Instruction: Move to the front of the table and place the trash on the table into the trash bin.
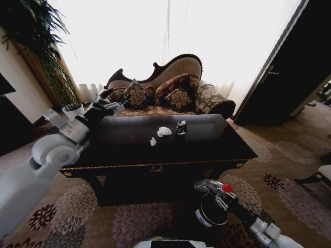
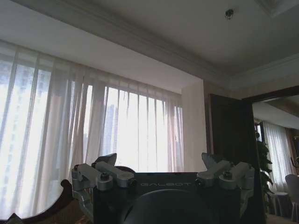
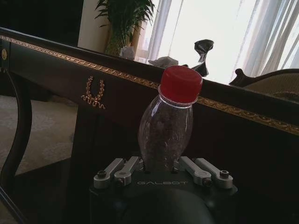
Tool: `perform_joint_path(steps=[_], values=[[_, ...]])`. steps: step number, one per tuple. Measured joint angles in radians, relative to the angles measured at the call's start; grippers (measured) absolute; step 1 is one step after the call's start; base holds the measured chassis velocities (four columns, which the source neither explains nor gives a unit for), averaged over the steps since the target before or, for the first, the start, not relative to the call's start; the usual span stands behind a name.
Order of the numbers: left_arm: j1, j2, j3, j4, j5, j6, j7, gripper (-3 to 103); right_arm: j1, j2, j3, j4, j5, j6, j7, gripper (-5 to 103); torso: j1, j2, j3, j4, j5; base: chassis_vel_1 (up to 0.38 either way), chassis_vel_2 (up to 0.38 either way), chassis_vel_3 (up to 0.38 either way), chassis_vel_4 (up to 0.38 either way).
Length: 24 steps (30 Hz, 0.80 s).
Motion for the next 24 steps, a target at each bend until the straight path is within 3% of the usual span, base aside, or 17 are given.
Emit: perform_joint_path(steps=[5, 10, 11, 24], values=[[0.004, 0.008, -0.039, 0.000, -0.025, 0.003, -0.001, 100, 0.047, -0.003, -0.016, -0.155, -0.022, -0.001, 0.020, 23, 0.000, 0.000, 0.000, -0.0001, 0.0003, 0.000, 0.000, 0.000, 0.000], [0.000, 0.031, -0.056, -0.002, -0.043, 0.003, -0.001, 100, 0.129, 0.002, -0.055, -0.299, -0.019, -0.072, 0.104, 23, 0.000, 0.000, 0.000, 0.0000, 0.0001, 0.000, 0.000, 0.000, 0.000], [-0.001, 0.046, -0.063, -0.009, -0.053, 0.003, -0.001, 100, 0.179, 0.007, -0.075, -0.360, -0.021, -0.106, 0.151, 23, 0.000, 0.000, 0.000, -0.0001, 0.0002, 0.000, 0.000, 0.000, 0.000], [0.037, 0.138, -0.181, -0.040, -0.125, -0.007, -0.001, 100, 0.314, 0.025, -0.119, -0.608, -0.087, -0.193, 0.361, 23, 0.000, 0.000, 0.000, 0.0000, 0.0002, 0.000, 0.000, 0.000, 0.000]])
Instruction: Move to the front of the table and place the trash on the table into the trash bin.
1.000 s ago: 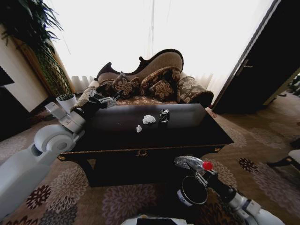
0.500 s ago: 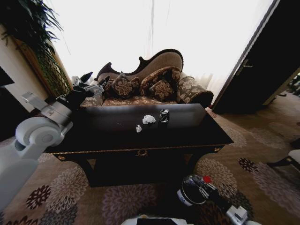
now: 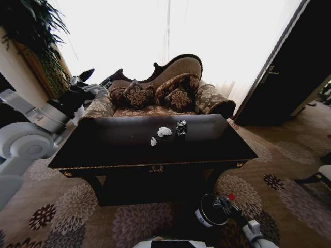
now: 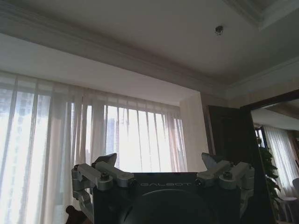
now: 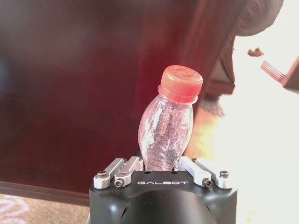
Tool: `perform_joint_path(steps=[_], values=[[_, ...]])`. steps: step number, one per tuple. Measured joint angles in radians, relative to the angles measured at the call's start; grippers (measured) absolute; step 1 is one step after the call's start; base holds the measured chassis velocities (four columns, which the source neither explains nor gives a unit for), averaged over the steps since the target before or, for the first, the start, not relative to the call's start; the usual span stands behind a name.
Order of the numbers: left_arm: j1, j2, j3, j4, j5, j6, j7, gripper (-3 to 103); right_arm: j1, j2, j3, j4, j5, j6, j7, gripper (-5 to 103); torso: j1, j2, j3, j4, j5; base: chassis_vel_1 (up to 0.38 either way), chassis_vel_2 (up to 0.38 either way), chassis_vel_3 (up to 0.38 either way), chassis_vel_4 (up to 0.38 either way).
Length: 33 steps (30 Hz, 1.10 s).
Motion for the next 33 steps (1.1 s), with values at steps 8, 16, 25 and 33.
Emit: perform_joint_path(steps=[8, 16, 25, 33], values=[[0.001, 0.016, -0.003, -0.010, -0.004, -0.003, 0.000, 100, 0.039, 0.041, -0.038, -0.072, 0.026, -0.045, 0.088, 23, 0.000, 0.000, 0.000, 0.0000, -0.0003, 0.000, 0.000, 0.000, 0.000], [0.001, 0.020, 0.005, -0.007, -0.002, -0.005, 0.000, 100, 0.066, 0.077, -0.070, -0.087, 0.097, -0.107, 0.180, 23, 0.000, 0.000, 0.000, 0.0000, 0.0000, 0.000, 0.000, 0.000, 0.000], [-0.004, 0.011, 0.034, 0.002, 0.010, -0.006, 0.000, 100, 0.093, 0.088, -0.083, -0.104, 0.149, -0.125, 0.194, 23, 0.000, 0.000, 0.000, 0.0000, -0.0001, 0.000, 0.000, 0.000, 0.000], [-0.015, 0.004, 0.054, 0.005, 0.013, -0.009, 0.000, 100, 0.102, 0.093, -0.089, -0.103, 0.172, -0.134, 0.189, 25, 0.000, 0.000, 0.000, 0.0001, 0.0000, 0.000, 0.000, 0.000, 0.000]])
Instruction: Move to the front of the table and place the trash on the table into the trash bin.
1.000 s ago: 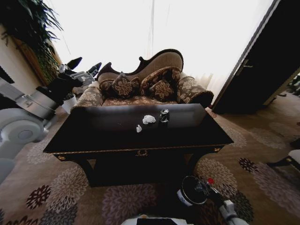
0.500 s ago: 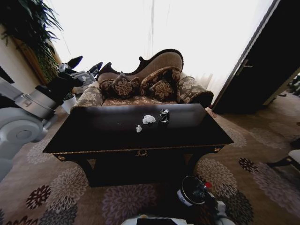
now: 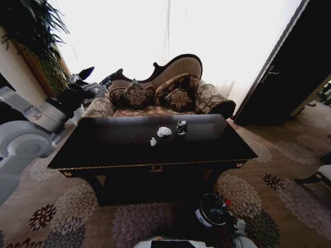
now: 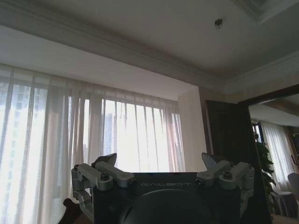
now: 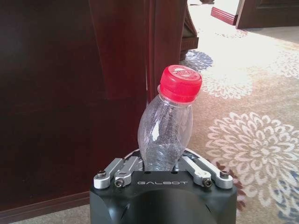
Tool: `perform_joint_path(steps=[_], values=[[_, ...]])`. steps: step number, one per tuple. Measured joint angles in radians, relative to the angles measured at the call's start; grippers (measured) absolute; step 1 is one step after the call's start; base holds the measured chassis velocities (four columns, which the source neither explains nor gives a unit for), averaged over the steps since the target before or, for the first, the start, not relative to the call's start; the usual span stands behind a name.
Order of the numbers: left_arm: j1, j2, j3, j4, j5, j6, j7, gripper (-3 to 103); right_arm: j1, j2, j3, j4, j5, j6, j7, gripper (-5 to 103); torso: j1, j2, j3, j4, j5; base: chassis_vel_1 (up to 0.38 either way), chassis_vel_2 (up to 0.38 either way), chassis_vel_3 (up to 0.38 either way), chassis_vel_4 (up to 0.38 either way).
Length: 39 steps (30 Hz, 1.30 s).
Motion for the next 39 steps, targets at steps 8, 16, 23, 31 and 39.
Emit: perform_joint_path(steps=[8, 16, 23, 31, 39], values=[[0.002, 0.000, 0.000, 0.001, 0.000, -0.001, 0.000, 100, 0.003, 0.006, -0.006, -0.001, -0.003, -0.005, -0.003, 51, 0.000, 0.000, 0.000, 0.0000, 0.0000, 0.000, 0.000, 0.000, 0.000], [0.002, 0.000, 0.002, 0.000, 0.000, -0.001, 0.000, 100, 0.001, 0.012, -0.005, -0.001, -0.005, -0.005, -0.004, 79, 0.000, 0.000, 0.000, 0.0000, 0.0000, 0.000, 0.000, 0.000, 0.000], [0.005, -0.002, 0.001, -0.005, 0.000, -0.002, 0.001, 100, -0.007, 0.024, -0.003, 0.011, -0.009, -0.004, -0.006, 100, 0.000, 0.000, 0.000, 0.0000, 0.0000, 0.000, 0.000, 0.000, 0.000], [0.009, -0.016, -0.011, -0.001, 0.002, -0.002, 0.001, 100, -0.067, 0.022, 0.002, 0.095, -0.020, 0.019, -0.033, 100, 0.000, 0.000, 0.000, 0.0000, 0.0001, 0.000, 0.000, 0.000, 0.000], [0.018, -0.065, -0.006, 0.017, 0.038, -0.002, 0.001, 100, -0.254, 0.011, 0.028, 0.377, -0.086, 0.066, -0.048, 100, 0.000, 0.000, 0.000, -0.0002, -0.0002, 0.000, 0.000, 0.000, 0.000]])
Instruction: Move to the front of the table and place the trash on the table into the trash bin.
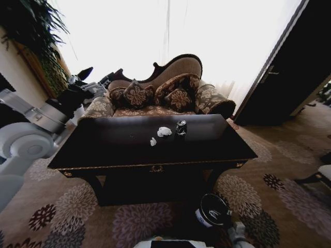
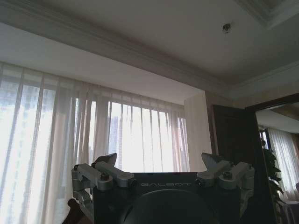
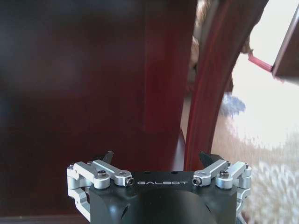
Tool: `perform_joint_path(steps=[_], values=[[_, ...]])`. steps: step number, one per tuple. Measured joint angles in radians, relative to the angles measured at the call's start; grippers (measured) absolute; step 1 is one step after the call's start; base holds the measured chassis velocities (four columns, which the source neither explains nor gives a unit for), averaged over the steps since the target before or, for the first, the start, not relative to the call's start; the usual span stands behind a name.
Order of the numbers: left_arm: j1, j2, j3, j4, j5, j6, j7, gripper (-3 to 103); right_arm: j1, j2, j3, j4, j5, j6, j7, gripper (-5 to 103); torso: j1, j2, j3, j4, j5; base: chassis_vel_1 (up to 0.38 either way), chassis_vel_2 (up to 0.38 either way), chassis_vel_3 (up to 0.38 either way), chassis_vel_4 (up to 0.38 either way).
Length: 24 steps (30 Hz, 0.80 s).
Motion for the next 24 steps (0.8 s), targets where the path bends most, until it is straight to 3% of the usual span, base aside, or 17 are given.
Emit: perform_joint_path(steps=[12, 24], values=[[0.010, -0.030, 0.010, 0.011, 0.024, 0.001, 0.000, 100, -0.158, -0.041, 0.138, 0.299, -0.076, 0.111, -0.056, 100, 0.000, 0.000, 0.000, 0.0003, 0.0002, 0.000, 0.000, 0.000, 0.000], [0.008, -0.034, 0.018, 0.056, 0.066, 0.031, -0.037, 100, -0.275, 0.011, 0.194, 0.626, 0.038, 0.134, -0.067, 100, 0.000, 0.000, 0.000, 0.0002, 0.0002, 0.000, 0.000, 0.000, 0.000]])
